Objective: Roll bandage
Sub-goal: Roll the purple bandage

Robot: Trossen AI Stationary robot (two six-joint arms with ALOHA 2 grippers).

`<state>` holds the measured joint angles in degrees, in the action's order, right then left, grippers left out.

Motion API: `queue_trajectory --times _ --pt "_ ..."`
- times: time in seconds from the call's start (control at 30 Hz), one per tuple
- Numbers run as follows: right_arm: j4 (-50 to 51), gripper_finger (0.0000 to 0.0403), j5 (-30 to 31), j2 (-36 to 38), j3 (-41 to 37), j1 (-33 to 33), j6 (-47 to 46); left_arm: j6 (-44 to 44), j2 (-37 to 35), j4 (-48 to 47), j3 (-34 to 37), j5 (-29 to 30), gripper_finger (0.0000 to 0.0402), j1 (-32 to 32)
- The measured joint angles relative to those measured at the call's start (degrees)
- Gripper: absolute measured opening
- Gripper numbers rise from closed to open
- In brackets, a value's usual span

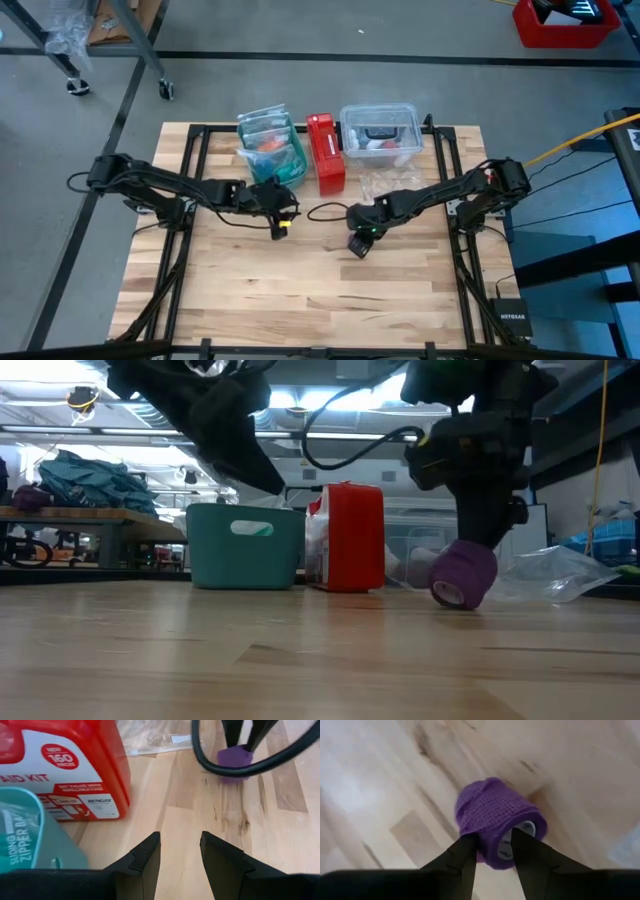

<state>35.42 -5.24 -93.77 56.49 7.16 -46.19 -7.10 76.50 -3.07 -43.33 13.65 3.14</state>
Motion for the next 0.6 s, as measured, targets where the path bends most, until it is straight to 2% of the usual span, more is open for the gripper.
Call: queue_trajectory --times 0.27,0.43,0.6 --pt "0.9 0.0119 2.6 -0.2 1.3 0.0 0.4 0.0 2.0 2.8 0.0 0.0 0.013 0.0" --pt "-0.4 0.0073 3.1 -0.4 4.8 -0.1 3.2 0.0 2.1 2.8 0.0 0.0 0.013 0.0" --pt "-2.6 0.0015 0.1 -0.4 5.0 0.0 3.3 0.0 2.1 2.6 0.0 0.0 0.013 0.0"
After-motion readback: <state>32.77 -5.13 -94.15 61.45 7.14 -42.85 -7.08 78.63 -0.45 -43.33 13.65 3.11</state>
